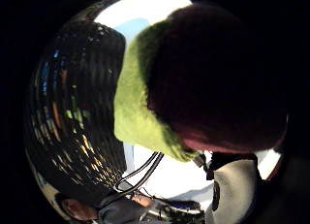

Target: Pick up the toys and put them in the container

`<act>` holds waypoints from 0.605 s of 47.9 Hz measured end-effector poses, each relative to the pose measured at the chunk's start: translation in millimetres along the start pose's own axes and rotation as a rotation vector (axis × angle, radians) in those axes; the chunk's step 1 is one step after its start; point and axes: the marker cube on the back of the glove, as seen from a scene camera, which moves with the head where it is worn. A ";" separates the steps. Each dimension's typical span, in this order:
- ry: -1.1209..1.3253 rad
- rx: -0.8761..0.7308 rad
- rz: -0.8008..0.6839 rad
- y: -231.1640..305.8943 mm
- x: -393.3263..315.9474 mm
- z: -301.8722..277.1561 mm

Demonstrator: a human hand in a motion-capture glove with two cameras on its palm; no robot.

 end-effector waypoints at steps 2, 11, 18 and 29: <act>-0.017 0.054 0.008 -0.5 -1.0 -0.4; -0.085 0.158 -0.013 5.8 -8.1 -14.3; -0.043 0.162 0.005 17.1 -5.1 -30.3; -0.104 0.374 -0.012 48.3 -7.6 -93.9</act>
